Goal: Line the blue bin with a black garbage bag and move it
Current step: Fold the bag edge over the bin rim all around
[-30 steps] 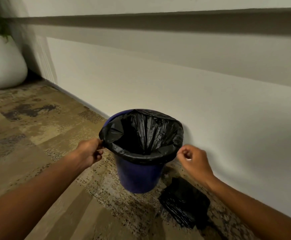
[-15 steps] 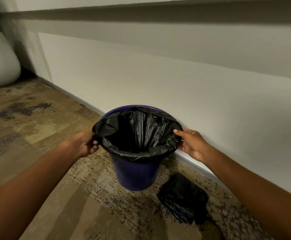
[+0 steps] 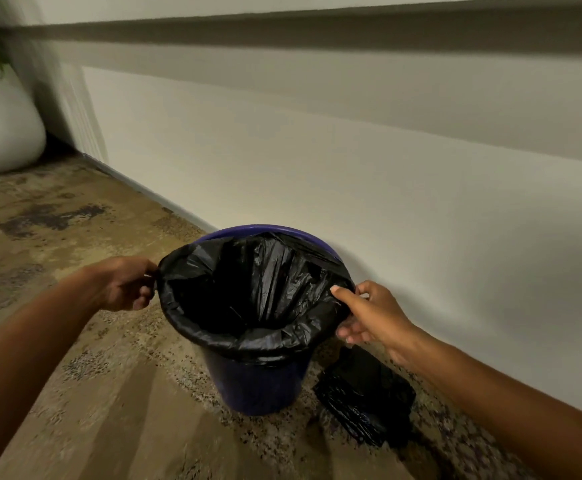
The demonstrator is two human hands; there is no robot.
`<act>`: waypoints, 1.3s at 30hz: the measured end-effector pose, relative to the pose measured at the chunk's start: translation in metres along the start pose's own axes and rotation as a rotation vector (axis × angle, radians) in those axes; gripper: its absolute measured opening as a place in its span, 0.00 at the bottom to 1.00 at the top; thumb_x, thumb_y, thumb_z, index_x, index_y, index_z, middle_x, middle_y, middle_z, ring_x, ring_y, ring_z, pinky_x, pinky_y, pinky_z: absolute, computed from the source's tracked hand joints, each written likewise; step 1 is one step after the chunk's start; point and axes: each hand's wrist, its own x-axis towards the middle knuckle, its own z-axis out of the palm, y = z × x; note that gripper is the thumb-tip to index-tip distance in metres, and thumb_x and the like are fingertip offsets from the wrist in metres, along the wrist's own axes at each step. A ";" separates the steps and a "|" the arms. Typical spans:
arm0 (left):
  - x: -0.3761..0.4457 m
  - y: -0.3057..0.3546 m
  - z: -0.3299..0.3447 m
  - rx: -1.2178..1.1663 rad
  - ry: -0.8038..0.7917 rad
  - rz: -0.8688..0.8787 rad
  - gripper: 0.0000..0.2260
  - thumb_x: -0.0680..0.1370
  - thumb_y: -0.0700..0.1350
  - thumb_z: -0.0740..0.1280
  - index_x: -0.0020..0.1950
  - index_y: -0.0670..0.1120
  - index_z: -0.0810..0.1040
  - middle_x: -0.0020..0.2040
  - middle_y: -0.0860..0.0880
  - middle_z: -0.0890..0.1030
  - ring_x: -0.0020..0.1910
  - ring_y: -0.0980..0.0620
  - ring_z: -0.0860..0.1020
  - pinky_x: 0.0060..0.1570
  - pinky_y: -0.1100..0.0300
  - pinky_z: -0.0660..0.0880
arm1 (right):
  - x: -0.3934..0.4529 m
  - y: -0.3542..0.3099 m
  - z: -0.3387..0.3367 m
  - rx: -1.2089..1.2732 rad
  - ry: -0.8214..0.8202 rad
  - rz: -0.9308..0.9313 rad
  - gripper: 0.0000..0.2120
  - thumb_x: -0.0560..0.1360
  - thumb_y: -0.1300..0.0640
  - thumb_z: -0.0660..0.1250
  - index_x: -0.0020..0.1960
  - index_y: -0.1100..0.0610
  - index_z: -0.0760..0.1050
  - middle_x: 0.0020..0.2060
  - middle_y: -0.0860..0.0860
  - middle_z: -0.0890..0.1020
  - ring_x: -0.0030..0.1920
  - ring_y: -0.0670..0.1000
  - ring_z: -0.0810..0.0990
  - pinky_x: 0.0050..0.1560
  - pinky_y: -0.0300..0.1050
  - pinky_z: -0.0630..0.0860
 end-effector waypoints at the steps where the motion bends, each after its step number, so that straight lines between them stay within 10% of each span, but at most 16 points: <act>1: 0.001 0.004 0.003 0.021 0.018 0.009 0.10 0.82 0.40 0.52 0.49 0.42 0.72 0.34 0.46 0.69 0.27 0.53 0.62 0.23 0.63 0.63 | 0.007 0.000 -0.001 -0.029 0.031 0.003 0.23 0.72 0.42 0.70 0.55 0.58 0.69 0.42 0.57 0.84 0.36 0.54 0.84 0.42 0.53 0.84; 9: -0.008 0.035 0.038 0.129 0.191 0.444 0.19 0.79 0.59 0.62 0.62 0.47 0.73 0.56 0.43 0.75 0.51 0.42 0.76 0.42 0.53 0.72 | 0.061 -0.023 -0.011 -0.491 0.248 -0.355 0.30 0.66 0.40 0.75 0.63 0.48 0.71 0.58 0.54 0.74 0.55 0.54 0.76 0.54 0.48 0.75; 17: 0.022 0.034 0.053 0.672 0.297 0.635 0.14 0.71 0.42 0.76 0.54 0.41 0.82 0.52 0.41 0.82 0.50 0.44 0.78 0.49 0.55 0.73 | 0.100 -0.041 0.004 -0.903 0.293 -0.517 0.16 0.71 0.49 0.74 0.58 0.50 0.81 0.57 0.55 0.73 0.57 0.57 0.75 0.51 0.47 0.73; 31: 0.067 0.066 0.061 0.573 0.576 0.702 0.05 0.77 0.44 0.67 0.44 0.43 0.76 0.44 0.44 0.78 0.45 0.44 0.74 0.42 0.57 0.65 | 0.147 -0.060 -0.004 -0.165 0.173 -0.230 0.08 0.77 0.56 0.68 0.45 0.61 0.78 0.41 0.56 0.80 0.40 0.53 0.79 0.33 0.41 0.75; 39: 0.088 0.076 0.069 0.736 0.542 0.783 0.03 0.76 0.48 0.67 0.45 0.50 0.76 0.51 0.43 0.81 0.50 0.41 0.77 0.48 0.52 0.72 | 0.174 -0.047 -0.002 -0.168 0.257 -0.184 0.12 0.73 0.53 0.73 0.47 0.63 0.80 0.43 0.57 0.82 0.45 0.55 0.80 0.49 0.49 0.78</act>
